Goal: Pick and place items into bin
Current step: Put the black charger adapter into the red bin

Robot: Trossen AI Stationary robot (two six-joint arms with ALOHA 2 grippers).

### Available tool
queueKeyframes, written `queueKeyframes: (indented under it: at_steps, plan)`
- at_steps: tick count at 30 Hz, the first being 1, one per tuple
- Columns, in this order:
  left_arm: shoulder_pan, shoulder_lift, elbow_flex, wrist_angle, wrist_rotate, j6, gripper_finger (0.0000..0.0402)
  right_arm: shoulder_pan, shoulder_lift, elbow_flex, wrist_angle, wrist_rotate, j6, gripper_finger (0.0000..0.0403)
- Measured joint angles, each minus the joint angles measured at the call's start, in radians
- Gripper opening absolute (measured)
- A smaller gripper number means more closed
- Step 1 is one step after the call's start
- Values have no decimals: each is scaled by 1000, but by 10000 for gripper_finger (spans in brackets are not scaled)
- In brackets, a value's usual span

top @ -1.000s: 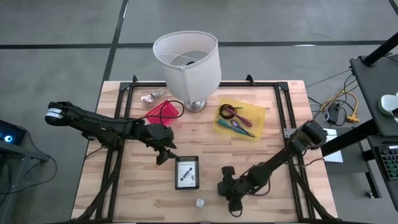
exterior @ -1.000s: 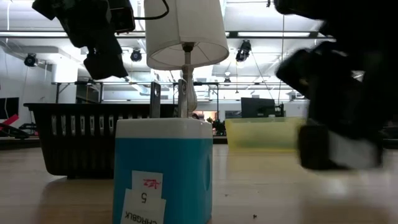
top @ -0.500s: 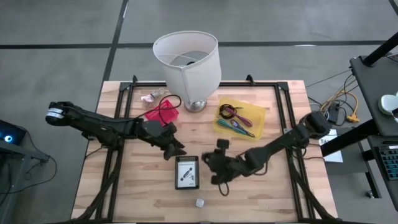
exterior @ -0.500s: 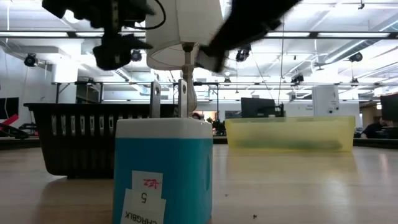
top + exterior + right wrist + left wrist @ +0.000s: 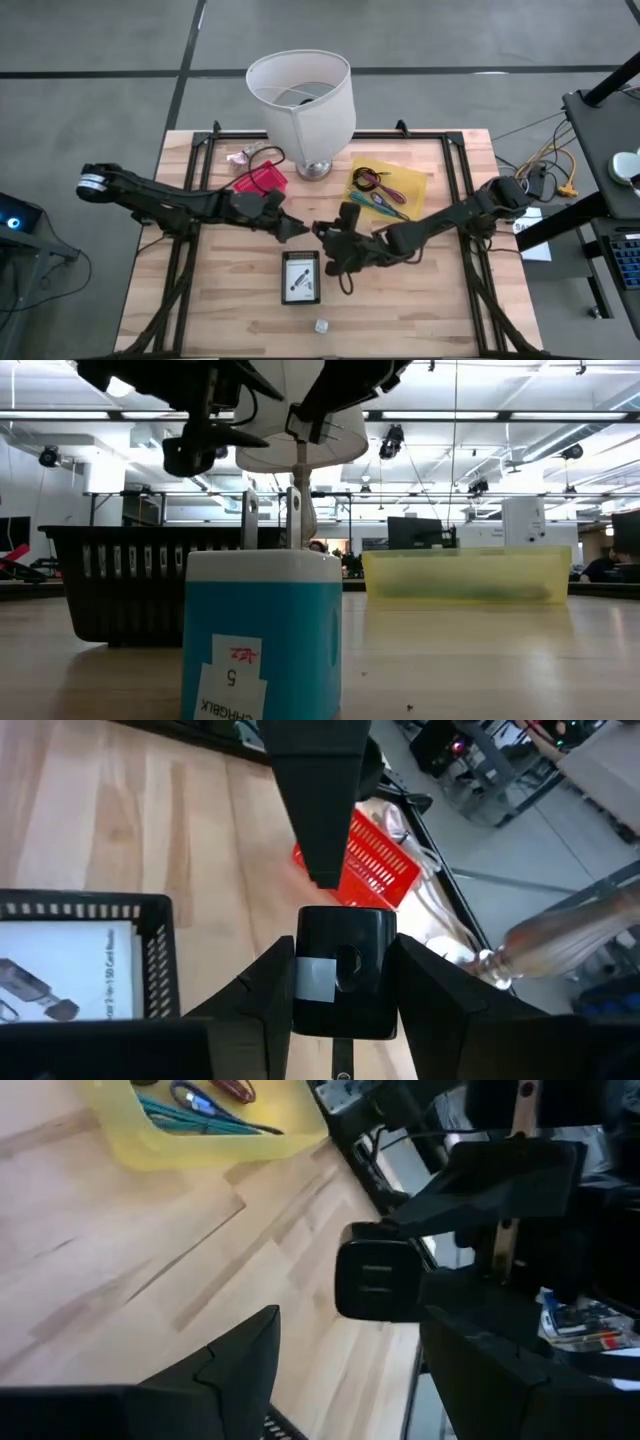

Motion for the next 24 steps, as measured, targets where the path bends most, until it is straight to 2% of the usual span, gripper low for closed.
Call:
queueKeyframes:
  at_steps: [12,24]
  plan:
    - [6,80,4,171,-4,4,224,-23,0,6,22,-9,-86,126]
    - [15,126,9,203,-4,9,219,-24,0,6,39,-14,-111,126]
